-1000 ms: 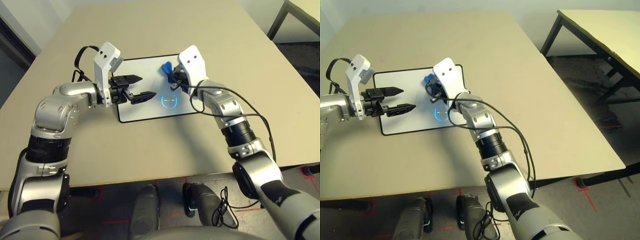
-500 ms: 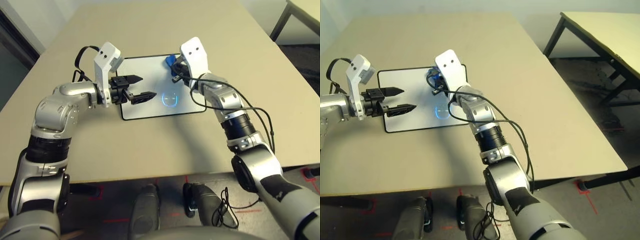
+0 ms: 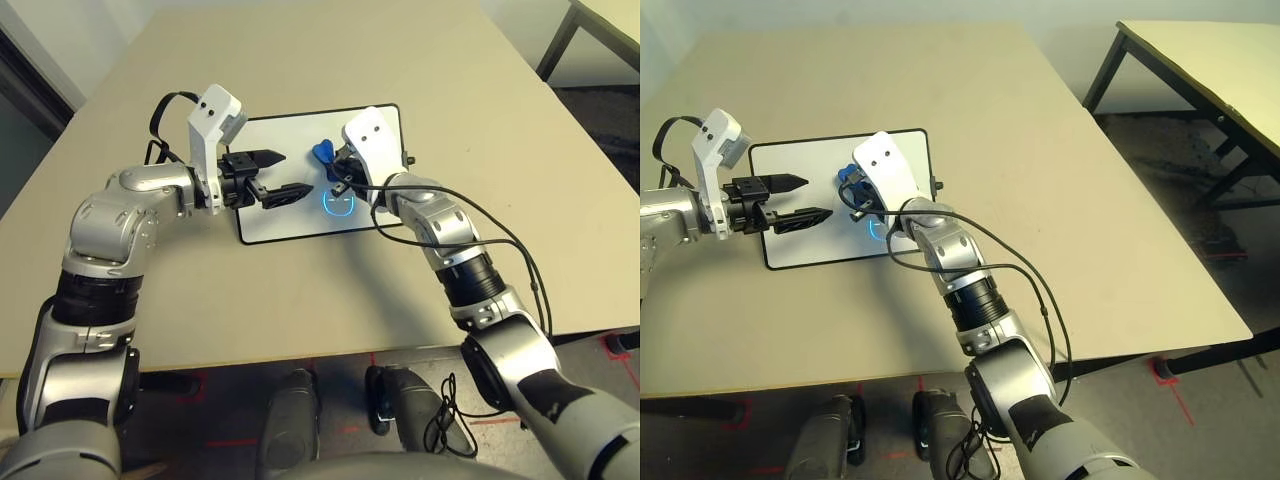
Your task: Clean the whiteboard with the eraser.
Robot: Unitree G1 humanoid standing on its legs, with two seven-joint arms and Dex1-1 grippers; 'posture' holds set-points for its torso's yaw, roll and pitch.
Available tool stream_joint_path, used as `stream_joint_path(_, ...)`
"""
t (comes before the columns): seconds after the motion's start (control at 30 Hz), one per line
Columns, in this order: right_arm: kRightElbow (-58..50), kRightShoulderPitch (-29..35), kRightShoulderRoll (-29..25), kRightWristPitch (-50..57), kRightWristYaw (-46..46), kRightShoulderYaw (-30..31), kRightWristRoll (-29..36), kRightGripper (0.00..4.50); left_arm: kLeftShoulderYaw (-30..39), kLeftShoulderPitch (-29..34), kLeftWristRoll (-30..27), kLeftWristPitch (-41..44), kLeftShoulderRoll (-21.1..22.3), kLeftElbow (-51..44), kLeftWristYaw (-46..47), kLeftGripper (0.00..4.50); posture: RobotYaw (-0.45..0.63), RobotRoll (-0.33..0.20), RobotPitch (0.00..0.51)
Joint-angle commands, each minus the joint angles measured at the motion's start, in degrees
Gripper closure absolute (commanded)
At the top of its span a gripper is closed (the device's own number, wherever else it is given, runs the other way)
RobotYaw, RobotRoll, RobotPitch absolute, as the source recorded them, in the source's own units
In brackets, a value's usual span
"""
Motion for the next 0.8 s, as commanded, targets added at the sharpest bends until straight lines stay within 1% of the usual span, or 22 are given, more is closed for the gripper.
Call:
stream_joint_path(0.03,5.74,-3.76,-0.64,-2.69,-4.25,-4.47,-0.24,4.18,-0.30,0.70,-0.41,0.76,0.12,-0.96,0.10,0.00,0.11,0.000,0.172)
stream_joint_path(0.17,8.19,-4.78,-0.69,-4.07,-4.81,-5.19,-0.29,4.18,-0.16,0.84,-0.43,0.90,0.12,-1.15,0.22,0.00,0.11,0.000,0.171)
stream_joint_path(0.43,-0.38,2.39,0.57,1.09,-1.12,0.54,-0.53,4.18,-0.04,0.93,-0.45,0.87,0.32,-1.09,0.31,0.00,0.11,0.000,0.171)
stream_joint_path(0.57,-2.75,4.07,0.67,2.73,-0.43,1.90,-0.73,4.18,-0.08,0.94,-0.38,0.76,0.34,-0.87,0.26,0.00,0.11,0.000,0.172)
stream_joint_path(0.63,-2.25,3.45,0.64,2.27,-0.89,1.29,-0.84,4.18,-0.06,0.94,-0.32,0.66,0.44,-0.67,0.17,0.00,0.11,0.000,0.172)
stream_joint_path(0.8,3.80,-2.58,0.69,-3.03,-4.45,-4.07,0.00,4.18,0.07,0.99,-0.27,0.72,0.77,-0.64,0.09,0.00,0.11,0.000,0.174)
